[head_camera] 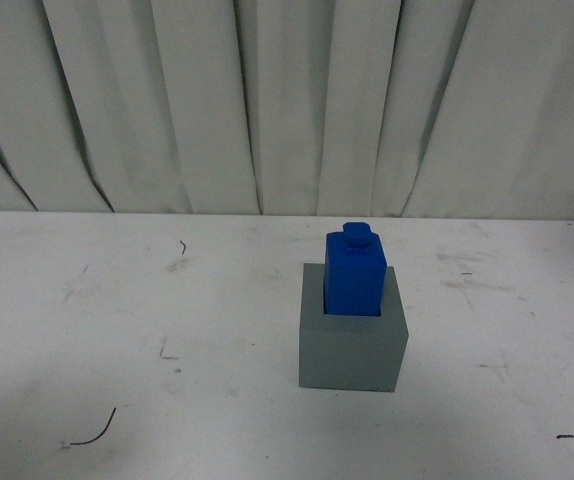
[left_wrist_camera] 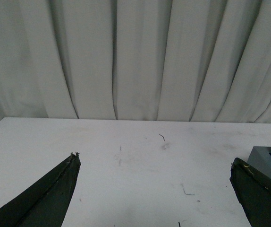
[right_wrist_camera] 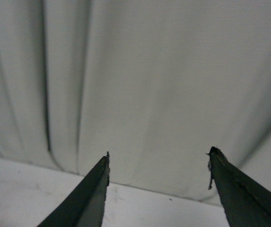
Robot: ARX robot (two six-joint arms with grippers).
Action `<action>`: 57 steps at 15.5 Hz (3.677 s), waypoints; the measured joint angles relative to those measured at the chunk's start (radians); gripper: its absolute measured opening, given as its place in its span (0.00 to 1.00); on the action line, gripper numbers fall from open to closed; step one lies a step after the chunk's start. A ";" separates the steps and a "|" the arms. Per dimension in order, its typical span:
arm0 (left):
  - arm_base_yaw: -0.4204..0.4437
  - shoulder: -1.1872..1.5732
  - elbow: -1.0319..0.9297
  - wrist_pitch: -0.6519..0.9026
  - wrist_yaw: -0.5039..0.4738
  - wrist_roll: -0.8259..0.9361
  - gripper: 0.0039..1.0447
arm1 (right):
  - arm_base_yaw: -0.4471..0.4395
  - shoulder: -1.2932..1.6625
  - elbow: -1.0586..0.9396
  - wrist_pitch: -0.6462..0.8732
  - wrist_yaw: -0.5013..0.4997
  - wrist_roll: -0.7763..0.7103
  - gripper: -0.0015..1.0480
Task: Insert blue part into gray base
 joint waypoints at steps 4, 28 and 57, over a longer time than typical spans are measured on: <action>0.000 0.000 0.000 -0.001 0.000 0.000 0.94 | 0.092 -0.307 -0.470 0.145 0.270 0.236 0.02; 0.000 0.000 0.000 0.000 0.000 0.000 0.94 | 0.227 -1.090 -0.825 -0.248 0.418 0.242 0.02; 0.000 0.000 0.000 0.000 0.000 0.000 0.94 | 0.227 -1.435 -0.824 -0.604 0.418 0.245 0.94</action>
